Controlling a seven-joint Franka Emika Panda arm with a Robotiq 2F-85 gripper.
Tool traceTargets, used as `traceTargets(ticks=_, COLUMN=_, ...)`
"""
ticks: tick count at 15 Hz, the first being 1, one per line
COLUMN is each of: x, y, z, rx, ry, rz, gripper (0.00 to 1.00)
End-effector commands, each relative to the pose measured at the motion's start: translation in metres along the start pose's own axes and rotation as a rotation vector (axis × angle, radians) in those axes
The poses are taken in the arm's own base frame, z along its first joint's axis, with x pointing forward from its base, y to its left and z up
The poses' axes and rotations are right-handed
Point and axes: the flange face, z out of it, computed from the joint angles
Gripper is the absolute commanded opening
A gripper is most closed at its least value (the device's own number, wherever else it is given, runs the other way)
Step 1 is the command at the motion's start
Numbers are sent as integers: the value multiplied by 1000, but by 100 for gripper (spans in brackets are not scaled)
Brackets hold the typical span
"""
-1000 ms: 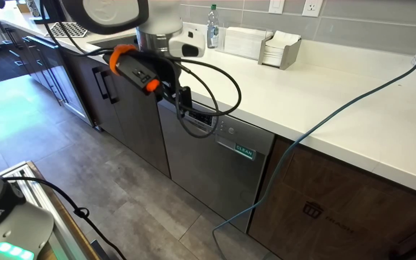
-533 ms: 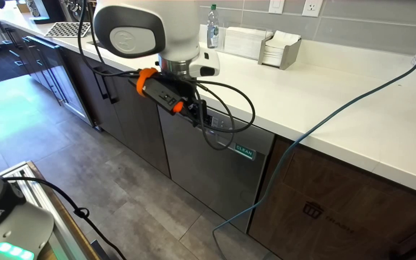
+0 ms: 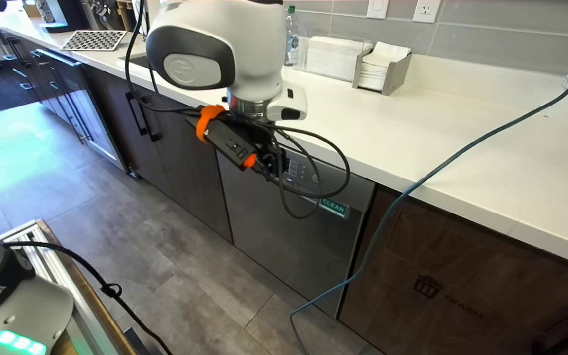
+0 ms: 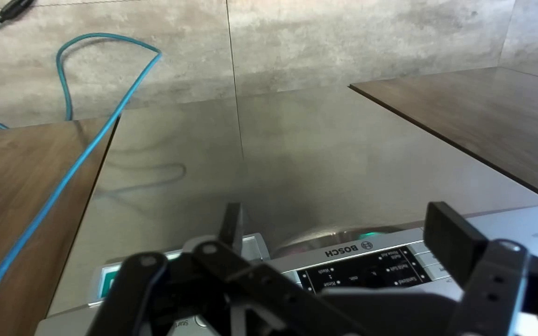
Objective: Swipe the to expose the red dirty indicator on the dishwasher
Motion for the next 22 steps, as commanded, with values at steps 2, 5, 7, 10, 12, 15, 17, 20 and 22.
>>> traceTargets(ticks=2, x=0, y=0, z=0, rx=0, ry=0, rz=0, gripper=100)
traceTargets(ticks=5, x=2, y=10, z=16, rx=-4, ry=11, rz=13, gripper=100)
traceTargets(ticks=7, x=6, y=14, z=28, rx=-24, ry=22, rz=-8, gripper=100)
traceTargets(ticks=10, x=11, y=19, z=44, rx=-45, ry=37, rz=-45, gripper=100)
traceTargets(ticks=12, x=16, y=27, z=52, rx=-81, ry=50, rz=-76, gripper=100)
traceTargets(ticks=15, x=23, y=39, z=64, rx=-127, ry=74, rz=-91, gripper=100)
traceTargets(ticks=17, x=31, y=46, z=70, rx=-144, ry=98, rz=-97, gripper=100)
traceTargets(ticks=20, x=43, y=52, z=81, rx=-149, ry=123, rz=-111, gripper=100)
traceTargets(ticks=22, x=49, y=56, z=92, rx=-141, ry=133, rz=-110, gripper=100)
